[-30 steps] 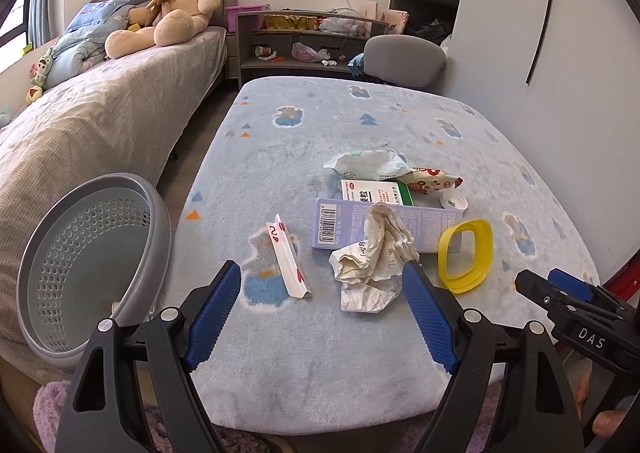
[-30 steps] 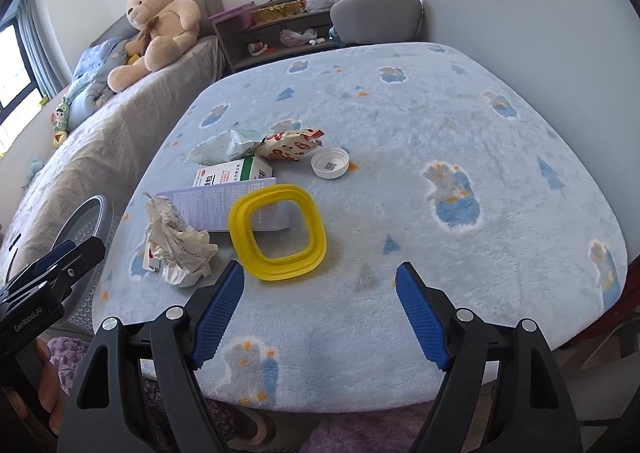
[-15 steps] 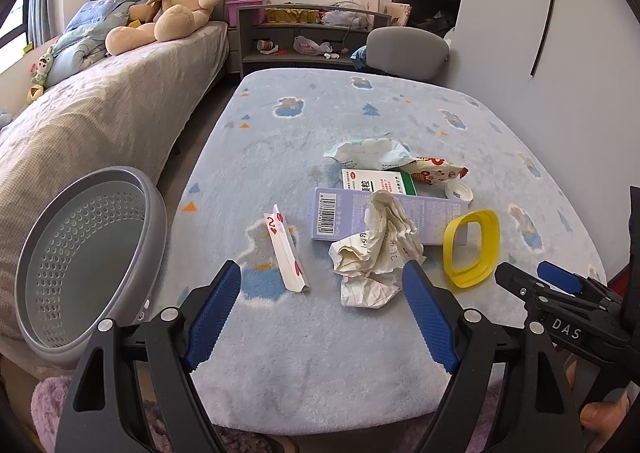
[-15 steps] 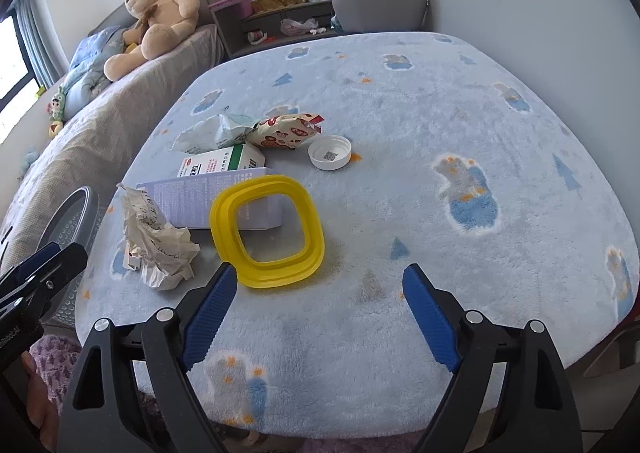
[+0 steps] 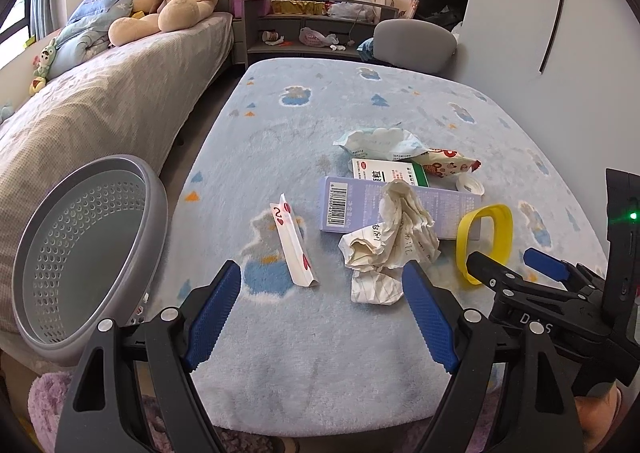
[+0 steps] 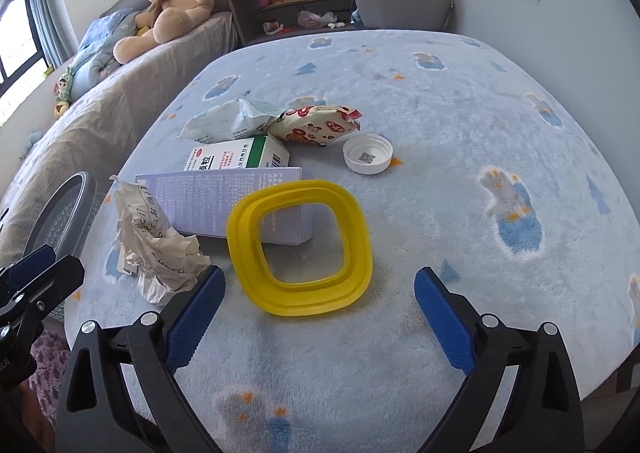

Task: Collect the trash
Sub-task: 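Move both tools back over the table toward the yellow lid, then close the right tool on the yellow square lid and lift it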

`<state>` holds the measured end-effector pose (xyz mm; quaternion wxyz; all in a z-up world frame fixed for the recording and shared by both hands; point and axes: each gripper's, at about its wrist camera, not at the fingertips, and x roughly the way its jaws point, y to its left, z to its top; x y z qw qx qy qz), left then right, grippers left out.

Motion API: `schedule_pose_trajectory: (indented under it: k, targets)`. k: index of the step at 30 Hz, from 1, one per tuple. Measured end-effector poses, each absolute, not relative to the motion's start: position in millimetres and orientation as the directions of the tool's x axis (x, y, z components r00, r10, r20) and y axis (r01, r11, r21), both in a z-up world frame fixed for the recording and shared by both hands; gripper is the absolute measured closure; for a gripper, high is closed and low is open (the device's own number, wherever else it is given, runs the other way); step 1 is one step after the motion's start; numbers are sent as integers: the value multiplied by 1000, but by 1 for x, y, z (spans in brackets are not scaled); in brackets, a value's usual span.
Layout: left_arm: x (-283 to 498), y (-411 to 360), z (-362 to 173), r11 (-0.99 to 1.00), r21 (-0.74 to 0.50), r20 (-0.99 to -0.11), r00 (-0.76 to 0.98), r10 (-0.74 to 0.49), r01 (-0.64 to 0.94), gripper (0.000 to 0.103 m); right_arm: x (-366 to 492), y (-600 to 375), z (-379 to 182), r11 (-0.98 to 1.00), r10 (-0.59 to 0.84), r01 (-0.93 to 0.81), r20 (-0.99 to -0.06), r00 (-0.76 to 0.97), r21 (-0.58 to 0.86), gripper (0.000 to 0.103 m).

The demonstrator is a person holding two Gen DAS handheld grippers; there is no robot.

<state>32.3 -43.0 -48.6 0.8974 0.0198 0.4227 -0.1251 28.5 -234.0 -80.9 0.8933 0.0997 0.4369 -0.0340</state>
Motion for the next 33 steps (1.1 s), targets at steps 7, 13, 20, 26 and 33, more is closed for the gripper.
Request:
schedule_pose_trajectory:
  k: [7, 13, 20, 26, 33]
  targets:
    - [35, -43, -51, 968, -80, -769, 603, -213, 239, 24, 39, -230, -89, 979, 20, 151, -799, 601, 138, 9]
    - [36, -44, -55, 969, -81, -778, 593, -207, 233, 24, 41, -229, -92, 980, 21, 147, -800, 600, 136, 14]
    - [35, -45, -53, 970, -76, -777, 595, -204, 232, 24, 41, -230, -94, 979, 46, 134, -804, 593, 154, 33]
    - [33, -47, -51, 969, -71, -776, 597, -203, 237, 24, 34, -233, -87, 975, 57, 134, -790, 610, 174, 34]
    - [29, -55, -50, 962, -74, -774, 593, -221, 262, 24, 19, -241, -78, 972, 51, 148, -781, 623, 181, 34]
